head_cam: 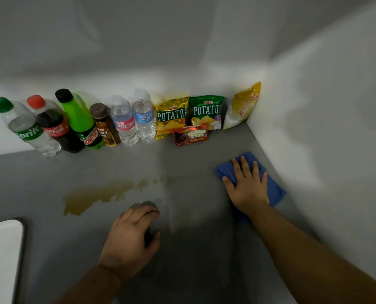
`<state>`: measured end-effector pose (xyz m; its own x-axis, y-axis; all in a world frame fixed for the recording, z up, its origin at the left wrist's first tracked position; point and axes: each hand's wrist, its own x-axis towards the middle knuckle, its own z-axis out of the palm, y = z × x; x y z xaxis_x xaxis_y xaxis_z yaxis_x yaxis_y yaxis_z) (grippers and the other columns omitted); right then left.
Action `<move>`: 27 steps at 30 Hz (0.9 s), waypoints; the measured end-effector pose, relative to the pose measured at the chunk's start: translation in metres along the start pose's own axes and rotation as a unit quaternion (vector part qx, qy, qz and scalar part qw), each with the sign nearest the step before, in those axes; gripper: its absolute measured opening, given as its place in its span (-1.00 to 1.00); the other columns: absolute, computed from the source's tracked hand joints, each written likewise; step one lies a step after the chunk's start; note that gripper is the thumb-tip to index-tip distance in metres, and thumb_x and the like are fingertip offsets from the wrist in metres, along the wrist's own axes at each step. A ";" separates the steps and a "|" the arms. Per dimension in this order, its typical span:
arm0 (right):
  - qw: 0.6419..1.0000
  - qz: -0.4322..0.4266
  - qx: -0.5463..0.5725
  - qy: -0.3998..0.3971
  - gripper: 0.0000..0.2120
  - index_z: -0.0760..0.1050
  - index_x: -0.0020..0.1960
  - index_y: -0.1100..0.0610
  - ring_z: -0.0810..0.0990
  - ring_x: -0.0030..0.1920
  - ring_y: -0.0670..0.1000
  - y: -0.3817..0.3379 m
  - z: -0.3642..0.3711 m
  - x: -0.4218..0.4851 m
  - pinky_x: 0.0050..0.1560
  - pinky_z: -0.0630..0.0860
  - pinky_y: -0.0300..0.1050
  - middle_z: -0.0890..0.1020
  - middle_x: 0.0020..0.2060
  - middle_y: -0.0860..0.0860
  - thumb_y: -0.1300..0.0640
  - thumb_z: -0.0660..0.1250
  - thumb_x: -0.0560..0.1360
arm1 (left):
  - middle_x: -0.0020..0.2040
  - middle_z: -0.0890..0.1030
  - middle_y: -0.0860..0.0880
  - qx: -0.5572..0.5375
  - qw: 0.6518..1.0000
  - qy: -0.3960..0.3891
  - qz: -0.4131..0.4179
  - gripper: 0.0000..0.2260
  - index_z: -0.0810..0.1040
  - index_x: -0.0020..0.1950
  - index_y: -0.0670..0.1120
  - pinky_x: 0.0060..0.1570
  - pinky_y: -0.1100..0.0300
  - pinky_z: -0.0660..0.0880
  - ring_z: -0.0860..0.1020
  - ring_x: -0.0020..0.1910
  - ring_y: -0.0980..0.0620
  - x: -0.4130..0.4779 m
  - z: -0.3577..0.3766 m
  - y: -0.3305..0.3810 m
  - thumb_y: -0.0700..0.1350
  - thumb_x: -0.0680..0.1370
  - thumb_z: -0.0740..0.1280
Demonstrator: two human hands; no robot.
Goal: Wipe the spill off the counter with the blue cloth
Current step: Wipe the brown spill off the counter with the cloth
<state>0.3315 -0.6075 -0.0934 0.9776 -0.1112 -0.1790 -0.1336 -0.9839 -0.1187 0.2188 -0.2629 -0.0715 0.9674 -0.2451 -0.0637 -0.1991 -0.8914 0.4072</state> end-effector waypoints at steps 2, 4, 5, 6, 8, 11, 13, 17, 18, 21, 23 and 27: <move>1.000 -0.024 -0.001 0.002 -0.33 -0.10 0.69 -0.06 -0.14 0.66 0.22 -0.025 0.002 0.009 0.59 -0.13 0.33 -0.07 0.69 0.00 -0.31 -0.07 0.67 | 0.35 0.56 0.10 -0.001 1.000 0.004 -0.005 -0.57 0.55 0.33 0.09 0.35 -0.01 0.45 0.50 0.34 -0.05 -0.001 0.001 0.001 0.16 0.48 0.31; 0.996 -0.089 -0.003 0.004 -0.34 -0.06 0.69 -0.05 -0.12 0.66 0.19 -0.041 0.007 0.000 0.61 -0.12 0.27 -0.04 0.69 0.00 -0.28 -0.06 0.67 | 0.35 0.55 0.09 -0.005 1.000 0.004 -0.008 -0.56 0.54 0.34 0.09 0.35 0.00 0.43 0.50 0.33 -0.04 -0.003 0.003 0.002 0.15 0.48 0.31; 0.991 -0.130 -0.001 0.005 -0.35 -0.02 0.69 -0.06 -0.10 0.67 0.16 -0.042 0.009 -0.009 0.62 -0.12 0.25 -0.01 0.69 -0.02 -0.27 -0.06 0.67 | 0.36 0.54 0.10 -0.008 1.000 0.003 -0.010 -0.56 0.54 0.35 0.09 0.36 0.02 0.43 0.50 0.34 -0.03 -0.004 0.004 0.002 0.15 0.48 0.32; 0.985 -0.171 0.004 0.003 -0.36 0.01 0.68 -0.07 -0.09 0.67 0.12 -0.039 0.010 -0.018 0.62 -0.11 0.22 0.01 0.68 -0.05 -0.27 -0.07 0.66 | 0.37 0.53 0.10 -0.011 1.000 0.001 -0.010 -0.55 0.53 0.36 0.09 0.37 0.02 0.42 0.49 0.35 -0.03 -0.005 0.004 0.002 0.15 0.48 0.32; 0.972 -0.236 0.013 -0.009 -0.38 0.04 0.67 -0.12 -0.11 0.67 0.00 -0.019 0.009 -0.027 0.63 -0.07 0.18 0.03 0.67 -0.13 -0.28 -0.04 0.66 | 0.40 0.51 0.11 -0.014 1.000 -0.003 -0.009 -0.53 0.52 0.38 0.08 0.41 0.03 0.40 0.47 0.38 -0.02 -0.007 0.003 0.001 0.15 0.49 0.31; 0.974 -0.226 0.011 -0.007 -0.37 0.09 0.66 -0.16 -0.07 0.67 0.03 0.019 -0.002 -0.015 0.61 0.02 0.25 0.08 0.67 -0.13 -0.32 -0.02 0.64 | 0.43 0.49 0.13 -0.011 1.000 -0.010 -0.008 -0.52 0.50 0.41 0.10 0.44 0.05 0.38 0.46 0.40 -0.01 -0.007 0.001 0.001 0.18 0.51 0.27; 0.990 -0.143 0.004 0.006 -0.34 0.10 0.66 -0.13 -0.03 0.66 0.15 0.025 -0.009 0.008 0.60 0.02 0.30 0.08 0.68 -0.04 -0.34 -0.08 0.62 | 0.44 0.47 0.14 -0.012 1.000 -0.012 -0.007 -0.52 0.50 0.41 0.10 0.44 0.06 0.38 0.45 0.40 0.00 -0.006 0.000 0.000 0.19 0.51 0.26; 0.999 -0.041 -0.024 -0.012 -0.36 -0.06 0.68 -0.15 -0.12 0.66 0.21 -0.009 -0.011 0.053 0.60 -0.14 0.32 -0.06 0.69 -0.01 -0.32 -0.10 0.65 | 0.46 0.45 0.14 -0.016 1.000 -0.017 -0.003 -0.51 0.46 0.44 0.12 0.45 0.06 0.37 0.43 0.41 0.02 -0.005 0.002 -0.002 0.19 0.52 0.26; 0.999 -0.045 -0.020 -0.012 -0.37 -0.07 0.68 -0.14 -0.12 0.65 0.22 -0.022 -0.010 0.057 0.59 -0.15 0.32 -0.06 0.69 -0.01 -0.30 -0.08 0.66 | 0.46 0.45 0.13 -0.018 1.000 -0.018 -0.003 -0.51 0.45 0.44 0.12 0.46 0.05 0.36 0.42 0.41 0.01 -0.005 0.002 -0.002 0.19 0.52 0.27; 0.995 -0.101 -0.022 -0.014 -0.38 -0.05 0.68 -0.12 -0.11 0.66 0.20 -0.055 -0.006 0.045 0.60 -0.14 0.28 -0.05 0.69 0.00 -0.28 -0.08 0.67 | 0.46 0.45 0.10 -0.016 1.000 -0.015 0.001 -0.50 0.44 0.45 0.10 0.47 0.01 0.36 0.42 0.42 -0.01 -0.005 0.004 -0.004 0.19 0.53 0.28; 0.986 -0.160 -0.028 -0.022 -0.37 -0.03 0.67 -0.11 -0.10 0.66 0.17 -0.068 -0.002 0.022 0.60 -0.13 0.25 -0.02 0.69 -0.01 -0.28 -0.11 0.66 | 0.46 0.45 0.09 -0.017 1.000 -0.014 0.003 -0.50 0.44 0.45 0.09 0.45 -0.02 0.37 0.42 0.42 -0.02 -0.006 0.005 -0.004 0.18 0.53 0.29; 0.959 -0.280 -0.011 -0.037 -0.39 0.07 0.67 -0.14 -0.07 0.67 0.04 -0.045 0.001 -0.016 0.62 -0.08 0.18 0.05 0.68 -0.10 -0.27 -0.05 0.65 | 0.45 0.46 0.08 -0.016 1.000 -0.004 0.017 -0.53 0.47 0.43 0.07 0.40 -0.05 0.42 0.45 0.40 -0.04 -0.008 0.006 -0.005 0.14 0.54 0.30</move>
<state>0.3220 -0.5614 -0.0862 0.8810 0.4446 -0.1618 0.4131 -0.8896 -0.1950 0.2114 -0.2585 -0.0782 0.9587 -0.2788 -0.0566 -0.2269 -0.8694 0.4388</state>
